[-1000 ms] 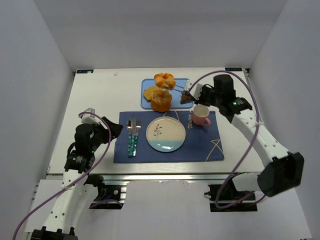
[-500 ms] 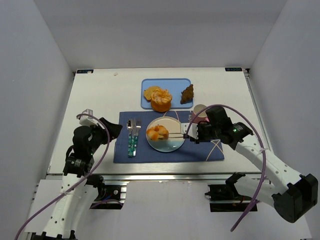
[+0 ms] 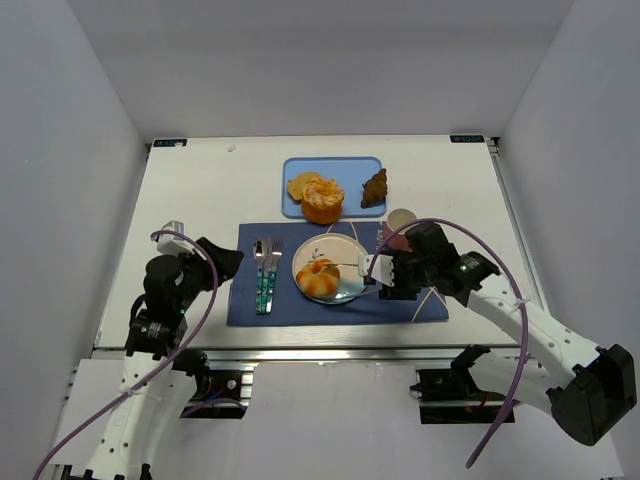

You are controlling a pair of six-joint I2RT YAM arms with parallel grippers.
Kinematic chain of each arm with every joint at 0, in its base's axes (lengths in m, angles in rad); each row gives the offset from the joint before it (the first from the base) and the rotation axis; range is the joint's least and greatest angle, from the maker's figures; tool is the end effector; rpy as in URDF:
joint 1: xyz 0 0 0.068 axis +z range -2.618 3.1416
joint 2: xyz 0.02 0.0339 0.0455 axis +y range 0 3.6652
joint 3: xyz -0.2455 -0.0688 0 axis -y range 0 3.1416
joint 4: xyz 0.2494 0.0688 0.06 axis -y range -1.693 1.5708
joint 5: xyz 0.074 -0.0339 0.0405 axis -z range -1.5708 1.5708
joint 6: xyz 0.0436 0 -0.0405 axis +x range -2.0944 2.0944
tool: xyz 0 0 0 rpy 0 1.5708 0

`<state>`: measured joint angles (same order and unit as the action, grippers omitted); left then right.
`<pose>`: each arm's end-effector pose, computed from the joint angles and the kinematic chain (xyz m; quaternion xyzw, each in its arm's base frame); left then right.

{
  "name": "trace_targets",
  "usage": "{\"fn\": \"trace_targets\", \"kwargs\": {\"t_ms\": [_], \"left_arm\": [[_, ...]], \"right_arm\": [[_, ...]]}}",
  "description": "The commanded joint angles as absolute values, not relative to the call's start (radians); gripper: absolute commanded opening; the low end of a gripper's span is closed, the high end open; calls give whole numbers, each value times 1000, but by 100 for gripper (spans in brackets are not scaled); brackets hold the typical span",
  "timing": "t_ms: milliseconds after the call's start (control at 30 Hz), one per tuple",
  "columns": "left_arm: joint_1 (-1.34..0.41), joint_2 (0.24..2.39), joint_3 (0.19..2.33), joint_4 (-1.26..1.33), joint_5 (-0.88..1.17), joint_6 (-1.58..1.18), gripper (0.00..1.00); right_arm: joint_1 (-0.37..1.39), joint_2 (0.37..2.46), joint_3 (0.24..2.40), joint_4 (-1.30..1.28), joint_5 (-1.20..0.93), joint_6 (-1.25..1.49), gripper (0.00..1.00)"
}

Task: Place the bread

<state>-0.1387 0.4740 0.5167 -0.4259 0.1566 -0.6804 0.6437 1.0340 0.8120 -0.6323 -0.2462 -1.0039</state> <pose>0.1543 -0.0284 0.2524 -0.1789 0.8079 -0.2816 0.4859 0.1754 0.1449 0.2404 -0.7112 0.5999 0.0508 0.3629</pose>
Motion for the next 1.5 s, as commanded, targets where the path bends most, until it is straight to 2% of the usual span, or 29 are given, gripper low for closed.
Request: {"fn": "trace_targets", "kwargs": {"t_ms": [0, 167, 400, 767, 867, 1067, 1200, 1300, 1467], "left_arm": [[-133, 466, 509, -430, 146, -686, 74], [-135, 471, 508, -425, 146, -683, 74], [-135, 469, 508, -428, 143, -681, 74], [-135, 477, 500, -402, 155, -681, 74], [-135, 488, 500, -390, 160, -680, 74], [-135, 491, 492, -371, 164, -680, 74], [-135, 500, 483, -351, 173, -684, 74], [-133, 506, 483, -341, 175, -684, 74], [-135, 514, 474, -327, 186, -686, 74]], "right_arm": [[650, 994, 801, -612, -241, -1008, 61], [649, 960, 818, -627, -278, -988, 60], [649, 891, 867, -640, -301, -945, 50], [571, 853, 965, -540, -288, -755, 47], [488, 893, 968, -486, -275, -671, 45], [129, 1038, 1026, -377, -304, -433, 33], [-107, 1167, 1078, -382, -351, -336, 30], [-202, 1261, 1066, -367, -359, -286, 30], [-267, 1438, 1014, -304, -313, -204, 33]]}}
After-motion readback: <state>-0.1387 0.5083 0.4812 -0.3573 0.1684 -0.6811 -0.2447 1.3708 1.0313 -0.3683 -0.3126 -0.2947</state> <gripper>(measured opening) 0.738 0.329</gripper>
